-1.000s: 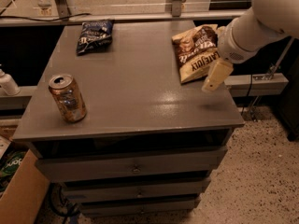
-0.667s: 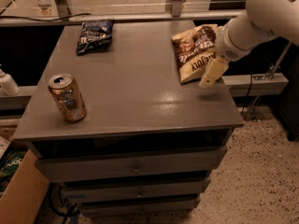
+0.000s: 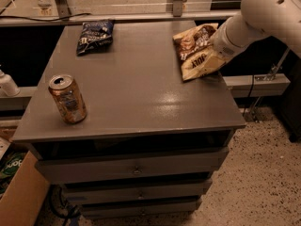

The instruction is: Move brown chip bag near blue chip bag

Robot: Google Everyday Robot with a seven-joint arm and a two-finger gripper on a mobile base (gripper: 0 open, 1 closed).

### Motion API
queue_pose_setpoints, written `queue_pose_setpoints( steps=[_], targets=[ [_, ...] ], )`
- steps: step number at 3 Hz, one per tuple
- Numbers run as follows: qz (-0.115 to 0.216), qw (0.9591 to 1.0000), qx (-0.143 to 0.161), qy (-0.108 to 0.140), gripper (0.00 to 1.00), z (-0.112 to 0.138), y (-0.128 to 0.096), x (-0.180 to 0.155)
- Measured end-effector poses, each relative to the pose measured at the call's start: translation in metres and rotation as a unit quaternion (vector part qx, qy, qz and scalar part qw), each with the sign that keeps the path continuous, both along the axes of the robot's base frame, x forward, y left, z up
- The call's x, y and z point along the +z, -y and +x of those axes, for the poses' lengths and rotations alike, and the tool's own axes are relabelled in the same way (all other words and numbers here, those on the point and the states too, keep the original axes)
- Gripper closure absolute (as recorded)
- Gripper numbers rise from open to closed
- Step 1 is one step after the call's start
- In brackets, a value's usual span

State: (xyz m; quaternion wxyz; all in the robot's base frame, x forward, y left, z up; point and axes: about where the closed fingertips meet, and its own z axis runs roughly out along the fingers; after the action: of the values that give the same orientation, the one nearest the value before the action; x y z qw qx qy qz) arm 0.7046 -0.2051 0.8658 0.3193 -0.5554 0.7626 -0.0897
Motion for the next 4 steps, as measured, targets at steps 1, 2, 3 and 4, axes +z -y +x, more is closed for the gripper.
queue_pose_setpoints(
  steps=[1, 2, 3, 4],
  targets=[
    [-0.005, 1.0, 0.001, 0.003, 0.64, 0.005, 0.001, 0.003],
    [-0.005, 0.9999, 0.007, 0.006, 0.87, 0.006, -0.003, 0.009],
    [0.004, 0.9997, 0.023, 0.013, 1.0, 0.003, -0.018, 0.023],
    [0.021, 0.9985, 0.045, 0.022, 1.0, 0.001, -0.046, 0.045]
  ],
)
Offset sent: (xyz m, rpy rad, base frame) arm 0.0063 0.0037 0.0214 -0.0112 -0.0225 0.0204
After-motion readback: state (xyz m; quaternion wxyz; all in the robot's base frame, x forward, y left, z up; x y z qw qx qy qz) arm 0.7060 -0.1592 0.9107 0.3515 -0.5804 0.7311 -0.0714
